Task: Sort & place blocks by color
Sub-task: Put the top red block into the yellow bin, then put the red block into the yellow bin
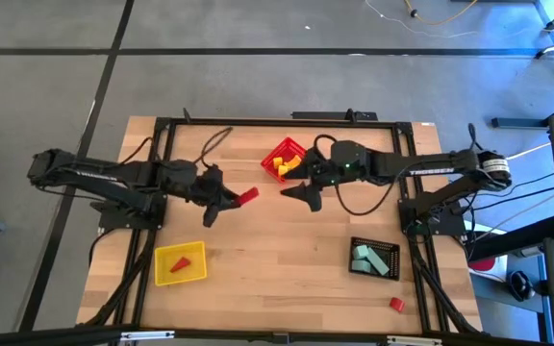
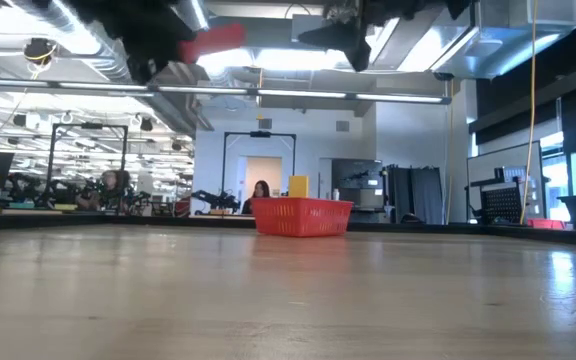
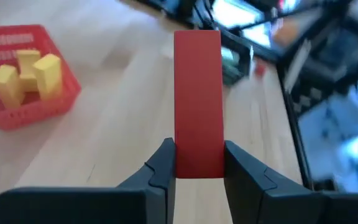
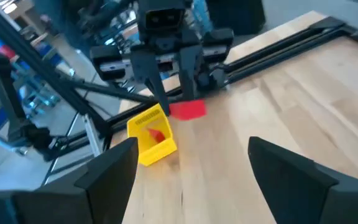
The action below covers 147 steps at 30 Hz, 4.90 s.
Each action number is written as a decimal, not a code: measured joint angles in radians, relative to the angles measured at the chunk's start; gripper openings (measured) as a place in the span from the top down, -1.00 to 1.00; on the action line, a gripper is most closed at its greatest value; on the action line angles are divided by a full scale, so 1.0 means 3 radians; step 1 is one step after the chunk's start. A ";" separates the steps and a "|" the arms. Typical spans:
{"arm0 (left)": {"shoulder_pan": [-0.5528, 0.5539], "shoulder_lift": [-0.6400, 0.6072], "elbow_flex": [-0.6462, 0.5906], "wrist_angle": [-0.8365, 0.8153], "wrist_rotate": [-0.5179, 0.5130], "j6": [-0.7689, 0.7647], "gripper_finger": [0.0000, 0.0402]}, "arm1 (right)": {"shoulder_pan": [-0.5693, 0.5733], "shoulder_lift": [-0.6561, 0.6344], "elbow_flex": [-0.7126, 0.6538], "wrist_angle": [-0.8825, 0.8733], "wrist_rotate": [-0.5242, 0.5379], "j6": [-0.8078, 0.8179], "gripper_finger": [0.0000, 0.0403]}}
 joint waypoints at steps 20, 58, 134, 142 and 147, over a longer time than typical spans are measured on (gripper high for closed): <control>-0.1670 0.0617 0.1252 -0.3554 0.0296 0.0351 0.57 | 0.0000 0.0069 0.0000 0.0032 -0.0108 -0.0024 -0.51; -0.2915 0.1320 0.0393 -0.2780 -0.0200 -0.2889 0.57 | 0.0000 0.0069 0.0000 -0.0175 -0.0047 -0.0275 -0.51; -0.0188 -0.0541 0.0048 0.1177 -0.0742 0.0548 0.03 | -0.0176 -0.0168 0.0004 -0.0007 -0.0056 -0.0331 -0.51; -0.0181 -0.0500 0.0040 0.1255 -0.0751 0.0492 0.03 | -0.0173 -0.0168 0.0004 0.0041 -0.0055 -0.0259 -0.51; -0.0181 -0.0528 0.0040 0.1251 -0.0755 0.0491 0.03 | -0.0173 -0.0168 0.0004 0.0040 -0.0097 -0.0151 -0.51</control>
